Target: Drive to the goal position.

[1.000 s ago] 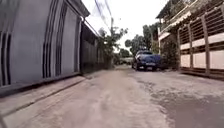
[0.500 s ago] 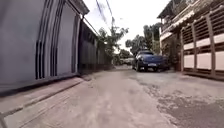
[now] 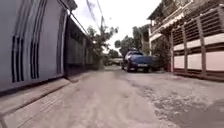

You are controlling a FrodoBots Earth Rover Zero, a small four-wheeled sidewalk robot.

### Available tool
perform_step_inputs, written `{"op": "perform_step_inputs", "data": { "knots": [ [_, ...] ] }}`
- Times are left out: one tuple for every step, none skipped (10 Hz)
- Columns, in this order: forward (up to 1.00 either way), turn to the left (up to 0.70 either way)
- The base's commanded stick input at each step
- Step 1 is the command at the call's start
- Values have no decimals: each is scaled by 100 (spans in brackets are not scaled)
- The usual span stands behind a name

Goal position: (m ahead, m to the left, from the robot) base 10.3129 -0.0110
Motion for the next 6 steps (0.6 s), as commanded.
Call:
{"op": "perform_step_inputs", "data": {
  "knots": [
    [50,0],
    [50,0],
    [50,0],
    [50,0],
    [50,0],
    [50,0]
  ]
}}
